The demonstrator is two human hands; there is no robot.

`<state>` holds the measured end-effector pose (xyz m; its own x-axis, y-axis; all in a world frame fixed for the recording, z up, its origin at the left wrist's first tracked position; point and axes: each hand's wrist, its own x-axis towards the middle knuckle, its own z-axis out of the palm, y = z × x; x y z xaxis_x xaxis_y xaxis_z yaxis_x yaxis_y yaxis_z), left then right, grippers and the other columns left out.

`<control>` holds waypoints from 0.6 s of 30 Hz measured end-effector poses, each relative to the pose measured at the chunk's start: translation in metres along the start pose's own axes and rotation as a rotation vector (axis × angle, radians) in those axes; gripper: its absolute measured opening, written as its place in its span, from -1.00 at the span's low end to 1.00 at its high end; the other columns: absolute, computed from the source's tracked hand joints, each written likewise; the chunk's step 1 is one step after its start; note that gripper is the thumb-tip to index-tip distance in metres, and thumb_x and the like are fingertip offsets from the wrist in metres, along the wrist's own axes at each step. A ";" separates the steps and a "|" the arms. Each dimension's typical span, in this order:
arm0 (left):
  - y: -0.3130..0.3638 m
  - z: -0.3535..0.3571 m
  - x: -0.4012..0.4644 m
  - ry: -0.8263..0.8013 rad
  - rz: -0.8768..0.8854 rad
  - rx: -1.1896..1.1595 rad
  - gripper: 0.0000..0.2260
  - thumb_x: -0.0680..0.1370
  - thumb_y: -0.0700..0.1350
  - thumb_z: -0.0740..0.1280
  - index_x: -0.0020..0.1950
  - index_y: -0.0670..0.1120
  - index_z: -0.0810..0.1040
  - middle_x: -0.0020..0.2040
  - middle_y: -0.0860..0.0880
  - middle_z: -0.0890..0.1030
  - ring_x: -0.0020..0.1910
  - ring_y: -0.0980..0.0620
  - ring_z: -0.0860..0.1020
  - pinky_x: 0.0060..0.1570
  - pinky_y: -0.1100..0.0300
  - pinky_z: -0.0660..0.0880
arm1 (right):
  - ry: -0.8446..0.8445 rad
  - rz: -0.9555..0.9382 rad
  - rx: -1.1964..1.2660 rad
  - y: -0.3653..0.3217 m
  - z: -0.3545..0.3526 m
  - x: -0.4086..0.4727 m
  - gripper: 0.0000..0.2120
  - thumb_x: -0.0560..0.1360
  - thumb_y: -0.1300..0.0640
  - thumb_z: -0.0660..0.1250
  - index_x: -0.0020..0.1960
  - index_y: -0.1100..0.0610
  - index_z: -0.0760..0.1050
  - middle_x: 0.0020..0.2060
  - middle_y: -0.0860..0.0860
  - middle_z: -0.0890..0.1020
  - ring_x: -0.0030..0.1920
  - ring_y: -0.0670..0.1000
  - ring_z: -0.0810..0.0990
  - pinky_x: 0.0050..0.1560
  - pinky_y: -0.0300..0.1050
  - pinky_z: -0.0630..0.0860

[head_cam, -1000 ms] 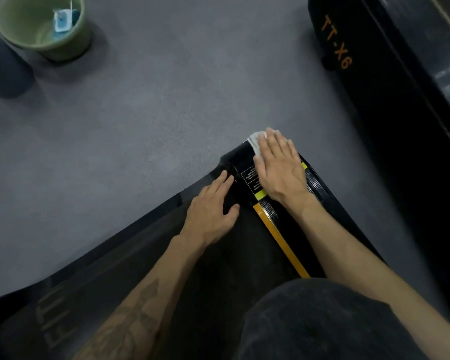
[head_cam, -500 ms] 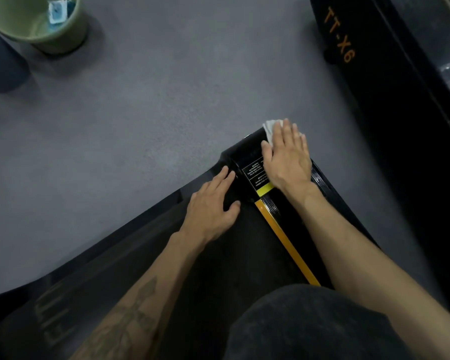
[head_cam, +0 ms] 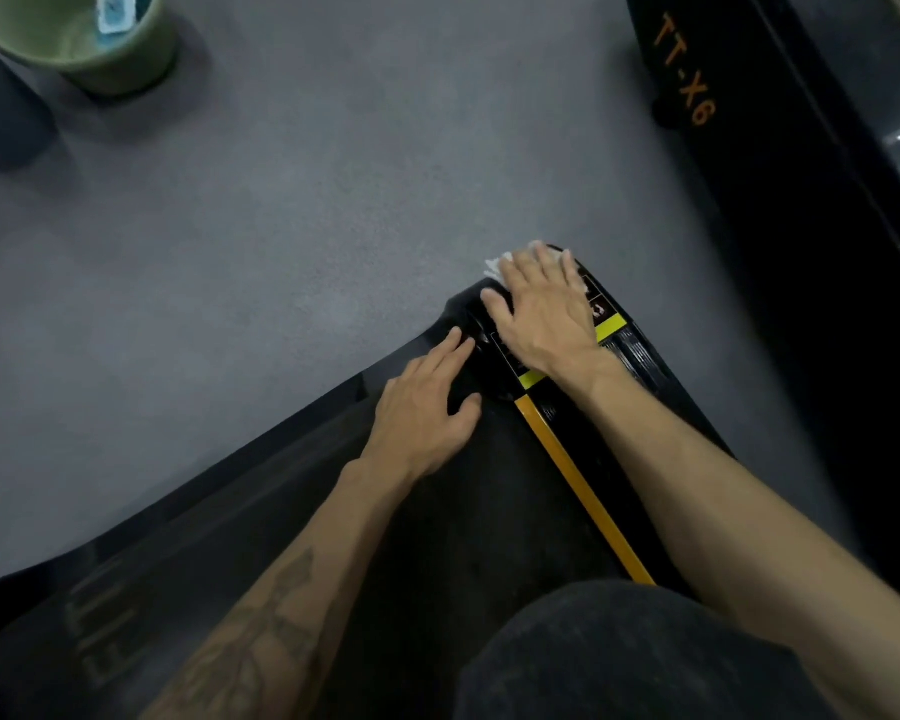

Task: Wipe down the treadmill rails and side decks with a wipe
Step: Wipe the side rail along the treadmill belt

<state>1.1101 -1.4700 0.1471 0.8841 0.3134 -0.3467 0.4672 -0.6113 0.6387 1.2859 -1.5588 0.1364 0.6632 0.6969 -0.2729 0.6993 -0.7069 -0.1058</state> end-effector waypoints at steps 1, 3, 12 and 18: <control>-0.001 -0.001 0.000 -0.001 0.003 -0.005 -0.41 0.66 0.04 0.29 0.67 0.08 0.17 0.67 0.14 0.11 0.60 0.07 0.17 0.50 -0.09 0.20 | 0.015 -0.087 0.026 0.002 0.001 -0.008 -0.40 0.71 -0.17 -0.12 0.65 0.09 0.15 0.63 0.08 0.22 0.66 0.08 0.01 0.64 0.10 -0.18; -0.005 -0.002 0.000 0.000 0.012 -0.017 -0.42 0.66 0.03 0.29 0.66 0.07 0.19 0.66 0.13 0.14 0.60 0.07 0.17 0.53 -0.10 0.21 | 0.034 -0.203 0.075 0.010 0.003 -0.025 -0.42 0.70 -0.15 -0.08 0.65 0.07 0.14 0.63 0.06 0.21 0.66 0.03 0.02 0.64 0.01 -0.17; -0.011 -0.004 -0.005 0.008 0.007 -0.076 -0.47 0.68 -0.01 0.28 0.64 0.02 0.25 0.66 0.04 0.19 0.60 0.07 0.17 0.57 0.02 0.19 | -0.024 0.000 -0.013 -0.028 0.003 0.007 -0.35 0.69 -0.23 -0.11 0.62 0.13 0.23 0.59 0.12 0.31 0.62 0.11 0.14 0.63 0.11 -0.12; -0.028 -0.006 -0.012 0.033 -0.043 0.016 -0.52 0.69 0.02 0.25 0.61 -0.01 0.29 0.64 -0.01 0.21 0.60 0.05 0.20 0.55 0.04 0.19 | 0.056 -0.251 0.038 -0.019 0.008 -0.032 -0.43 0.66 -0.11 -0.05 0.60 0.06 0.29 0.58 0.03 0.33 0.62 0.04 0.16 0.62 0.00 -0.09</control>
<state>1.0861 -1.4521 0.1379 0.8635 0.3631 -0.3501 0.5043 -0.6086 0.6126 1.2486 -1.5687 0.1392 0.4846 0.8559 -0.1804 0.8340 -0.5143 -0.1997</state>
